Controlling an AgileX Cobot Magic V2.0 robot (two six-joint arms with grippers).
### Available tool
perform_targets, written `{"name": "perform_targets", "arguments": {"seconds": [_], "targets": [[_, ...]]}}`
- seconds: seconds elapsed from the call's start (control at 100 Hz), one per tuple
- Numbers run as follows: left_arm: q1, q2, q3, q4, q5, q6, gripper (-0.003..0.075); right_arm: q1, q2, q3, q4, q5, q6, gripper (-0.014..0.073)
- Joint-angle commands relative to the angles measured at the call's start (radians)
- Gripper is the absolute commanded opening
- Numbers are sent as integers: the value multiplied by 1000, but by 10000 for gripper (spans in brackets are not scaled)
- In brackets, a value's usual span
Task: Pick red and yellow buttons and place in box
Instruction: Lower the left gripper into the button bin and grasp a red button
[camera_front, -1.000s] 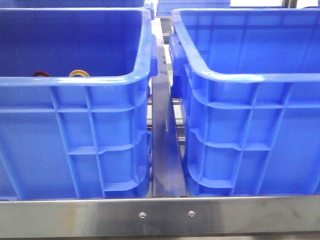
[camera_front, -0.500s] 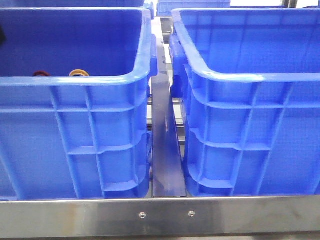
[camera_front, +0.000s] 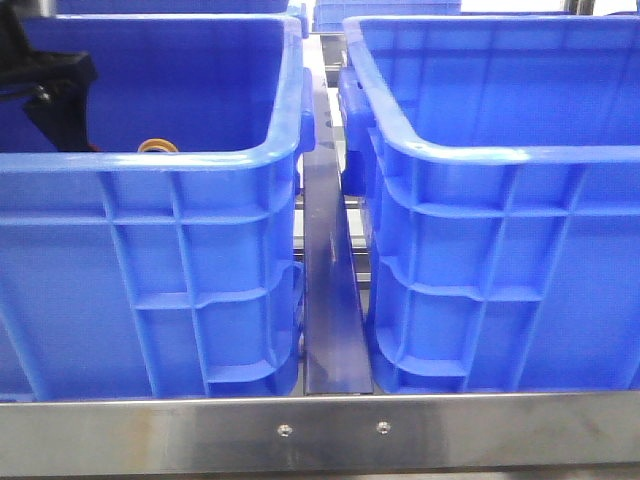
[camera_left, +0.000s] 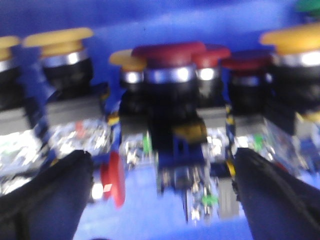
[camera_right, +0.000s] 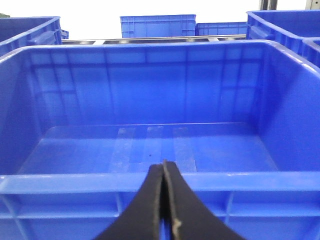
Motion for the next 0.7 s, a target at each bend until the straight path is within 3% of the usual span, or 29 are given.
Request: {"name": "perform_targets", "arguments": {"seconds": [0.0,0.32,0.41,0.58,0.69], "targets": [[-7,-13,-53,-28,-18,-13,554,-3,-21,4,-9,-85,0,-102],[-7,22,-59,-33,-30,-13,525,-3,-21,4,-9,-85,0,-102],[-7,22,-67,-33,-28,-13,451,-3,-21,4,-9,-85,0,-102],[-7,22,-67,-33,-24,-13,206,-3,-21,4,-9,-85,0,-102],[-7,22,-67,-33,-25,-13,108,-3,-21,4,-9,-85,0,-102]]}}
